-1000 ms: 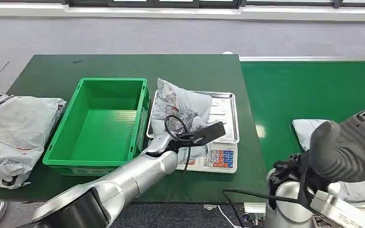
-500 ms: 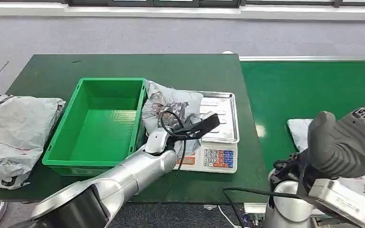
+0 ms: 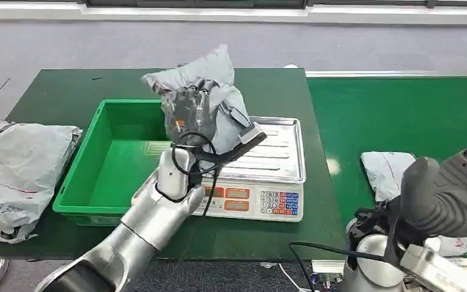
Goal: Moved the parcel from conveyor to table for the left to box.
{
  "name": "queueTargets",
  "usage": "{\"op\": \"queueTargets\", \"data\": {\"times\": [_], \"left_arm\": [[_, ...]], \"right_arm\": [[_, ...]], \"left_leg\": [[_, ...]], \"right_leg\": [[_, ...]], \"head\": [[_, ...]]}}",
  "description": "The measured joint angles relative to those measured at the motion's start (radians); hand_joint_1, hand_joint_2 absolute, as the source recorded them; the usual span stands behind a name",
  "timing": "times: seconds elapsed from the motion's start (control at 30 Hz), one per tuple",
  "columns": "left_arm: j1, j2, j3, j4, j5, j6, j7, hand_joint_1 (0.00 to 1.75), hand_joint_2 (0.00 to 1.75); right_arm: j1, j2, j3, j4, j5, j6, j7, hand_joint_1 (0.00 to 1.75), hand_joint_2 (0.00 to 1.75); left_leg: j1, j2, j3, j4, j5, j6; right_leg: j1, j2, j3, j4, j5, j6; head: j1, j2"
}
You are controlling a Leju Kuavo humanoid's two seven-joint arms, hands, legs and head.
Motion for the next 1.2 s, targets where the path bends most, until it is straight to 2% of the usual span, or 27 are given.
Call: {"op": "queueTargets", "data": {"times": [0.07,0.17,0.43,0.67,0.87,1.0,1.2], "left_arm": [[0.035,-0.009,0.102,-0.081,0.017,0.000,-0.079,1.75,1.75],[0.075,-0.023,0.222,-0.156,0.018,0.000,-0.120,1.75,1.75],[0.114,-0.038,0.353,-0.226,0.027,0.000,-0.142,1.75,1.75],[0.102,-0.021,0.559,-0.077,0.143,-0.001,-0.244,1.75,1.75],[0.086,-0.014,0.620,-0.005,0.146,-0.001,-0.262,1.75,1.75],[0.053,-0.014,0.693,0.119,0.152,-0.001,-0.319,1.75,1.75],[0.038,-0.016,0.754,0.243,0.148,-0.001,-0.330,1.75,1.75]], "right_arm": [[0.001,0.000,-0.004,0.006,-0.007,0.000,-0.012,0.00,1.75],[0.002,0.000,-0.008,0.014,-0.008,0.000,-0.016,0.00,1.75],[0.003,0.000,-0.015,0.031,-0.006,0.001,-0.016,0.00,1.75],[0.002,0.000,-0.018,0.042,-0.008,0.001,-0.016,0.00,1.75],[0.003,0.000,-0.021,0.043,-0.009,0.001,-0.013,0.00,1.75],[0.003,0.000,-0.023,0.043,-0.026,0.001,-0.016,0.00,1.75],[0.003,0.000,-0.024,0.043,-0.023,0.001,-0.016,0.00,1.75]], "left_leg": [[0.000,0.002,0.000,0.000,0.000,0.000],[0.000,0.001,0.000,0.000,0.000,0.000],[0.000,-0.001,-0.001,0.000,0.000,0.000],[0.001,-0.001,0.000,0.000,0.001,-0.001],[0.001,-0.001,-0.001,0.000,0.001,-0.001],[0.000,-0.001,-0.001,0.000,0.001,-0.001],[0.001,-0.001,0.000,0.000,0.001,-0.001]], "right_leg": [[0.000,0.001,0.000,0.000,0.000,0.000],[0.000,0.000,0.000,0.000,0.000,0.000],[0.000,-0.001,0.001,0.000,0.000,0.000],[0.001,-0.001,0.000,0.000,0.000,0.000],[0.001,-0.002,0.000,0.000,0.000,0.000],[0.000,-0.002,0.000,0.000,0.000,0.000],[0.001,-0.002,0.000,0.000,0.001,0.000]], "head": [[0.000,0.000],[0.000,0.000],[0.000,0.000],[0.000,0.000],[0.000,0.000],[0.000,0.000],[0.000,0.000]]}}
